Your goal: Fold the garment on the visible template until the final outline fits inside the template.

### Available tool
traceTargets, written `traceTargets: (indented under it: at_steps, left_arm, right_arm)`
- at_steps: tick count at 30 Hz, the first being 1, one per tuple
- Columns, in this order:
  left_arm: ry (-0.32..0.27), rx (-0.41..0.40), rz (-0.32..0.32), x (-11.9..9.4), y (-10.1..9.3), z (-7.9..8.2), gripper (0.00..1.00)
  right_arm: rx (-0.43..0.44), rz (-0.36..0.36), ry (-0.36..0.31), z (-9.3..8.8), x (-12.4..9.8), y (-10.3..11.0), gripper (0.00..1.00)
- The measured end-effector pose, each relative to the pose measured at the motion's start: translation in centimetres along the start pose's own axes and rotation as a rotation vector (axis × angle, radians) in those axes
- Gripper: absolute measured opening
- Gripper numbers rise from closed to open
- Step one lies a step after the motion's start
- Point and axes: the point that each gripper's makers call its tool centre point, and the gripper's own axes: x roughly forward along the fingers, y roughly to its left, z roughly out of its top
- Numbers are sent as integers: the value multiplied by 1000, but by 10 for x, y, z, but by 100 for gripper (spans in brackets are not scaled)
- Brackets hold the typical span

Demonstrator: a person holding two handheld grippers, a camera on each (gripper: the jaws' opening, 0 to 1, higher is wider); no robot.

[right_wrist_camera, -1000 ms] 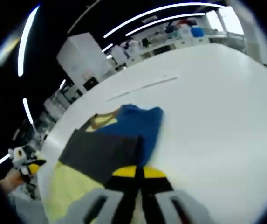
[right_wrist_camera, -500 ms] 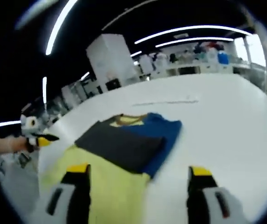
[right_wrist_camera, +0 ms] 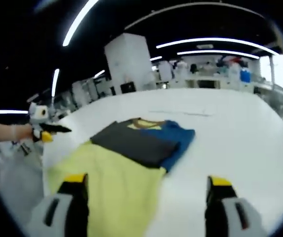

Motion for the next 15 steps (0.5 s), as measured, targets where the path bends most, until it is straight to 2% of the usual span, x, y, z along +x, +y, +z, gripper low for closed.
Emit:
traceTargets:
  at_steps: [3,4,6,9,15]
  left_arm:
    - [10,-6,17,-1,3,-2,99]
    - [17,-6,23,-3,3,-3,98]
    - [41,-27,-12,-3,-3,-7,99]
    - [42,18,1,-8,-6,-7,99]
    - [71,-2,-22,-11,-14,-14,99]
  right_arm:
    - [0,-1,-15,4,-8,0,100]
    - [-1,2,-21,5,-12,2,100]
    - [-11,2,-22,6,-17,4,100]
    - [-24,-6,-23,6,-24,6,100]
    - [-9,-10,-21,3,-41,11,100]
